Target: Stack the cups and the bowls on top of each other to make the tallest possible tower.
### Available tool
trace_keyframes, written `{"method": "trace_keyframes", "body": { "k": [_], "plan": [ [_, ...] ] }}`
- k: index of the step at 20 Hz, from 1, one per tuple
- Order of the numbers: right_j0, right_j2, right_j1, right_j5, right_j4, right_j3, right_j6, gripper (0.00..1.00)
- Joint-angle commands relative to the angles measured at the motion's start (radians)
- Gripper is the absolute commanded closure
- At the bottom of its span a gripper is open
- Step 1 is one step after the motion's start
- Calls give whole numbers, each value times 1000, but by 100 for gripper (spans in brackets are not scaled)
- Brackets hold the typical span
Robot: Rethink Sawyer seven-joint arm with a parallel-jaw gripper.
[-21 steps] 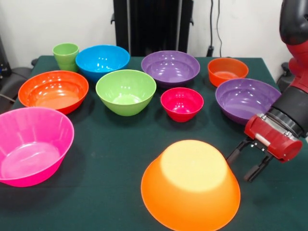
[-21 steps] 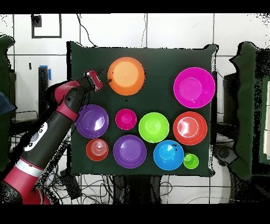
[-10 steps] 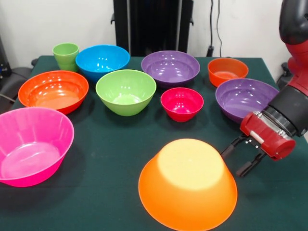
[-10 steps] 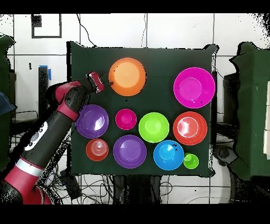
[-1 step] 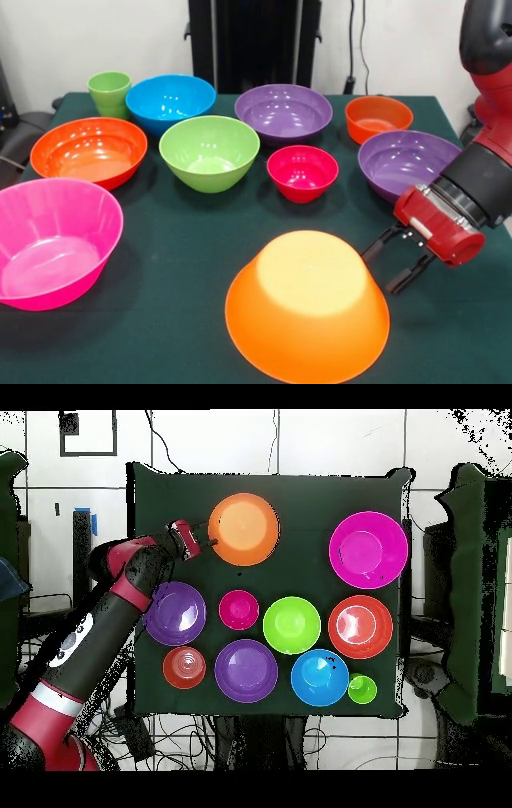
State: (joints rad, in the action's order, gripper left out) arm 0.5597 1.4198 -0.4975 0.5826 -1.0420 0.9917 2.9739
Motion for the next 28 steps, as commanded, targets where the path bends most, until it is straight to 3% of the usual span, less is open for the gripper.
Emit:
{"method": "trace_keyframes", "body": {
  "k": [1, 28],
  "plan": [
    [-41, -109, -8, 69, 34, -22, 207, 0],
    [-90, -162, -10, -6, 65, 38, 118, 0]
  ]
}}
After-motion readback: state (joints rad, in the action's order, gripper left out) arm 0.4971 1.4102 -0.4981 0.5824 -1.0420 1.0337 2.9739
